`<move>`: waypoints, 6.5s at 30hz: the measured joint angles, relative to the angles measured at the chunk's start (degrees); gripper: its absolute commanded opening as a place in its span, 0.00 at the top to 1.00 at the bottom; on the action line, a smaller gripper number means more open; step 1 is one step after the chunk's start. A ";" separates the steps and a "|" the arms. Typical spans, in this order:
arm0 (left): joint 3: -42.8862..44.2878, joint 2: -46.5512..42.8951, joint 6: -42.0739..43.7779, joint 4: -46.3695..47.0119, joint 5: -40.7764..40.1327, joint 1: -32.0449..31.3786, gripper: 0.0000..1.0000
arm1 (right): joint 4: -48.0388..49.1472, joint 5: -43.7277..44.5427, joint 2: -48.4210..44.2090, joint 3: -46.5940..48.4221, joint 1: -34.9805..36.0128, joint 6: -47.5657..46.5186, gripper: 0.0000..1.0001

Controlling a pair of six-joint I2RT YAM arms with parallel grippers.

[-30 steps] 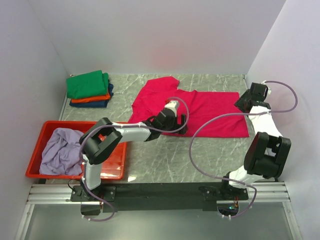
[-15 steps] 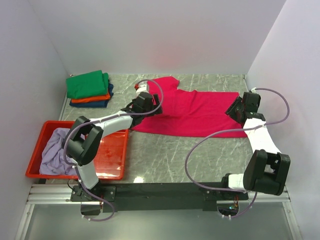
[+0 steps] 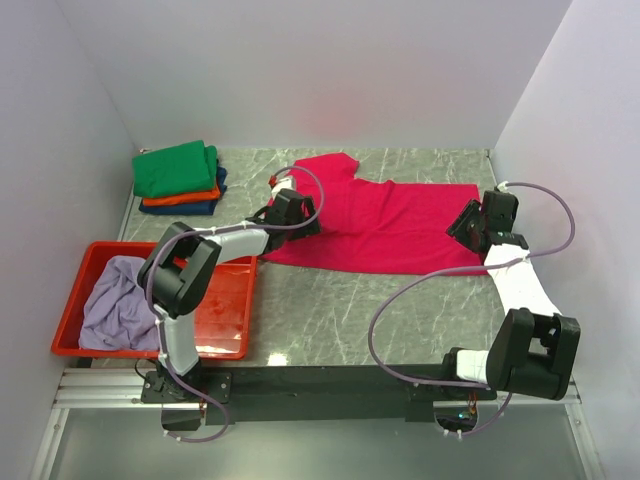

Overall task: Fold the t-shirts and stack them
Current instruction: Fold the tshirt

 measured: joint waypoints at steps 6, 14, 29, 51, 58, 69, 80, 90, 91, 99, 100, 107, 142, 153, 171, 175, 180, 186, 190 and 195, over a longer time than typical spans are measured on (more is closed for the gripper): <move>0.02 1.64 0.13 3.41 2.69 0.94 0.13 | 0.02 -0.26 -0.87 -0.37 0.17 0.00 0.48; 3.06 5.25 0.57 5.18 5.18 1.81 0.12 | 0.00 -0.44 -0.87 -0.37 0.52 -0.07 0.48; 12.76 10.93 2.27 6.10 8.17 1.97 0.12 | 0.00 -0.33 0.59 -0.35 2.54 -0.79 0.48; 32.35 23.71 5.77 5.57 15.17 1.27 0.08 | -0.68 1.44 6.21 0.20 5.77 -1.75 0.49; 25.81 21.11 5.90 6.84 13.09 0.07 0.06 | -0.70 1.95 6.43 0.20 6.16 -1.79 0.49; 21.20 16.59 5.44 7.82 8.68 -0.59 0.06 | -0.72 1.97 6.45 0.20 6.67 -1.97 0.49; 24.68 17.97 5.07 6.60 9.09 -3.39 0.05 | -0.96 1.99 6.84 0.20 6.93 -2.40 0.49; 32.81 22.80 5.14 6.38 12.50 -7.48 0.05 | -1.14 2.27 6.82 0.20 7.04 -2.58 0.49; 32.81 22.80 5.11 6.38 12.85 -7.82 0.05 | -1.14 2.47 6.82 0.20 7.04 -2.58 0.49; 18.75 16.02 4.55 9.01 11.93 -7.96 0.03 | -1.20 5.07 7.02 0.20 6.60 -1.46 0.49; 15.76 14.34 4.50 9.46 11.17 -7.67 0.03 | -1.09 5.01 7.30 0.15 6.36 -1.22 0.49; 2.34 7.37 3.41 13.46 6.54 -6.62 0.03 | 0.74 4.37 12.35 -1.11 1.68 0.13 0.49; -18.56 -5.11 -5.03 23.52 -1.01 -17.73 0.02 | 9.44 0.66 -3.10 -13.53 -18.60 6.29 0.50; -21.70 -9.16 -4.87 19.63 -4.00 -17.81 0.01 | 8.50 1.11 5.88 -11.26 -5.64 6.01 0.50; 11.76 -3.78 3.50 -0.81 -8.39 -3.02 0.01 | 5.18 -1.03 -6.32 -10.45 -1.92 3.19 0.50; 27.85 7.87 6.38 -3.89 -10.64 0.09 0.01 | 5.44 -2.82 -9.49 -10.29 -0.74 2.78 0.50; 39.06 20.00 8.74 -8.79 -11.32 1.75 0.03 | 6.40 -5.27 -11.52 -10.32 0.74 2.71 0.50; 42.73 27.43 11.26 -11.82 -11.23 3.45 0.02 | 6.54 -6.88 -11.54 -10.34 1.64 2.58 0.50; 44.48 29.57 13.29 -12.50 -11.21 4.44 0.02 | 6.47 -6.95 -11.74 -10.34 2.01 2.49 0.50; 47.21 30.95 15.58 -12.04 -11.15 5.03 0.01 | 6.36 -6.93 -12.28 -10.36 2.27 2.10 0.50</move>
